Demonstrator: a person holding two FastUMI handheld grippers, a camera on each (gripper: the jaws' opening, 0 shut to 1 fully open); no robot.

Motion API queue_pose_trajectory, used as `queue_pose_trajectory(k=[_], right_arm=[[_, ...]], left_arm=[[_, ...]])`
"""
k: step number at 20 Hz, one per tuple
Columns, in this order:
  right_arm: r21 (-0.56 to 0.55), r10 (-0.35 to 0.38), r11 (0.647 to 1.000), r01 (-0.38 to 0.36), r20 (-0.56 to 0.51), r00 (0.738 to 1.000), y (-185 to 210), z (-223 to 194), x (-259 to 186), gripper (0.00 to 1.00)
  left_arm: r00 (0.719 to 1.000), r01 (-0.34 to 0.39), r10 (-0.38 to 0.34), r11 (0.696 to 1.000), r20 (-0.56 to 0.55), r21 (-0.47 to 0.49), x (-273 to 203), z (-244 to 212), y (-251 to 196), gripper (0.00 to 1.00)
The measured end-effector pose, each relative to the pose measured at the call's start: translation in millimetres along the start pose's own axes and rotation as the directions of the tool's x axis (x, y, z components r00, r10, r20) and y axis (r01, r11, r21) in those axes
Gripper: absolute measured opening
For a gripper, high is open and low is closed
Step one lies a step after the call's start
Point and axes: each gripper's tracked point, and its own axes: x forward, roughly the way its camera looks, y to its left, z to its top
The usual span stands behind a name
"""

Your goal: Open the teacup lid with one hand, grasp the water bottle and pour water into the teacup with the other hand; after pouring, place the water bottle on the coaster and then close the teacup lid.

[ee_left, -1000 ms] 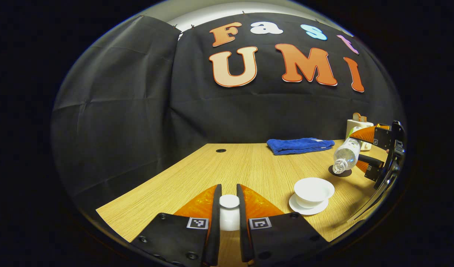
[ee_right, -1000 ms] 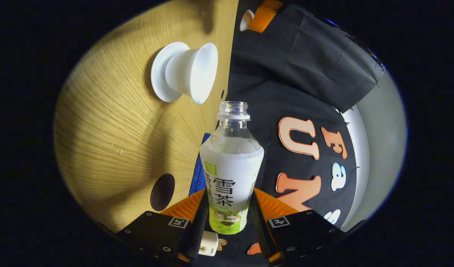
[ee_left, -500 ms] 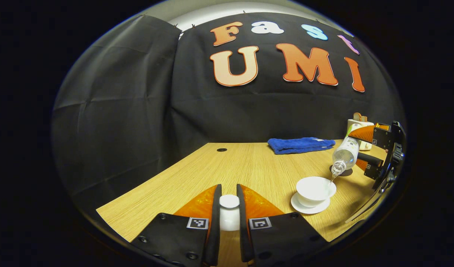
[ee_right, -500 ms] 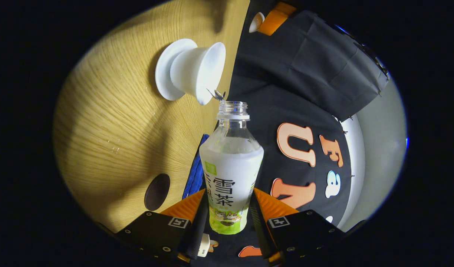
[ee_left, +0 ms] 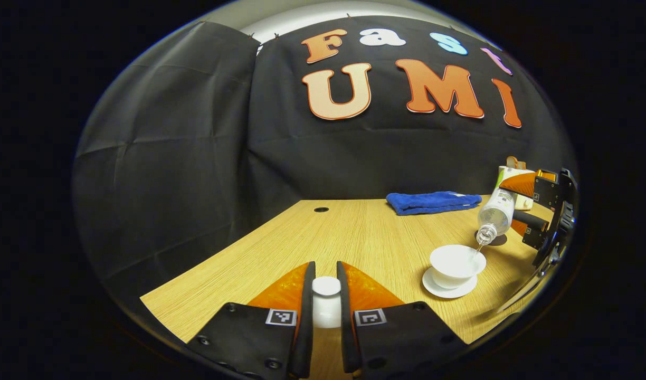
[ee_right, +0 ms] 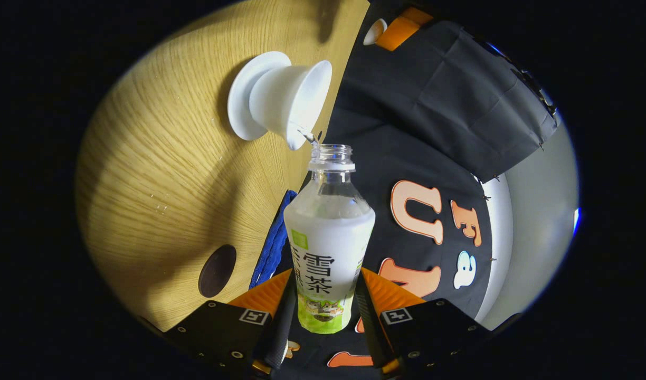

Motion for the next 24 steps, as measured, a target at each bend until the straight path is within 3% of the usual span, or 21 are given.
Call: queue_pose_trajectory(k=[7,10,16,17,24], right_arm=[[-0.047,-0.021,0.999,0.021,0.019,1.000,0.3,11.5,-8.0,0.63],[-0.052,0.006,0.999,-0.004,0.031,1.000,3.6,9.7,-9.4,0.66],[-0.118,-0.004,0.993,0.010,0.052,0.999,-19.7,4.1,7.0,0.59],[-0.120,-0.006,0.993,0.012,0.056,0.998,-19.8,5.8,7.0,0.63],[-0.171,-0.015,0.985,0.028,0.079,0.997,-28.4,8.1,12.1,0.63]], left_arm=[[1.000,0.011,-0.012,1.000,-0.012,-0.012,-2.8,-5.0,1.2,0.26],[1.000,0.006,-0.006,1.000,-0.008,-0.011,-6.7,-3.0,5.6,0.26],[1.000,0.006,-0.006,1.000,-0.018,-0.015,-9.4,-6.6,7.8,0.26],[1.000,0.008,-0.008,1.000,-0.021,-0.017,-10.2,-7.0,7.3,0.26],[0.999,-0.013,0.013,1.000,-0.029,-0.025,-15.9,-11.3,17.8,0.26]])
